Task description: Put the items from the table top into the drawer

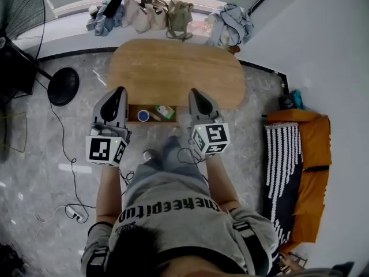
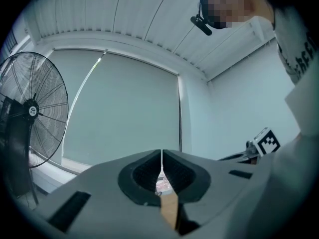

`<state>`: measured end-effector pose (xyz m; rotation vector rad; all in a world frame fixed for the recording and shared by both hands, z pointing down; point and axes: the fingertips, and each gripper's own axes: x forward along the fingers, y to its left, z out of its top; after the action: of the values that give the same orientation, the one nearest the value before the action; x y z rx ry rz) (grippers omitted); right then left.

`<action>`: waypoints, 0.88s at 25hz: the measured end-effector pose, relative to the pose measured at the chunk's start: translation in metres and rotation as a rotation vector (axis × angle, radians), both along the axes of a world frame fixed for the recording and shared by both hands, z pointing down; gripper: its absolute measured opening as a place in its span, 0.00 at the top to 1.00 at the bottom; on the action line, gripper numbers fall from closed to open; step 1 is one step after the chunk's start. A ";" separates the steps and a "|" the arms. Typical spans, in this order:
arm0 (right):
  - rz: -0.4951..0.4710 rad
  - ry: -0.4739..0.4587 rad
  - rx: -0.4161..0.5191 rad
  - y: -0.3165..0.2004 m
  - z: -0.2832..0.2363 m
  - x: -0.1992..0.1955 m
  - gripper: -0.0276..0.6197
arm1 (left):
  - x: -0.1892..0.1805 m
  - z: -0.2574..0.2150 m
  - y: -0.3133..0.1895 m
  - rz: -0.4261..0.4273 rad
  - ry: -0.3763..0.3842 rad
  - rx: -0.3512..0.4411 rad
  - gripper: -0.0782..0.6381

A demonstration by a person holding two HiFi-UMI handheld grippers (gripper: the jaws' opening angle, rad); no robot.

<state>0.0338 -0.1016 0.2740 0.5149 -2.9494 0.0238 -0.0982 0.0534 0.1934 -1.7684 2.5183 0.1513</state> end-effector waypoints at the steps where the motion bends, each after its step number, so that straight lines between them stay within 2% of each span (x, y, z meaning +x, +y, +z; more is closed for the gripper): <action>1: 0.001 -0.011 0.000 0.000 -0.004 -0.001 0.95 | -0.001 -0.003 0.000 0.000 -0.004 0.005 0.87; 11: 0.035 -0.090 0.044 0.003 -0.047 0.000 0.95 | -0.005 -0.021 0.007 -0.015 -0.005 0.045 0.87; 22: 0.064 -0.142 0.087 0.002 -0.071 0.008 0.95 | -0.002 -0.029 0.007 -0.011 -0.024 0.069 0.87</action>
<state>0.0416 -0.0994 0.2034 0.6455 -3.0820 -0.0636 -0.1006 0.0606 0.1648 -1.7198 2.4744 0.2122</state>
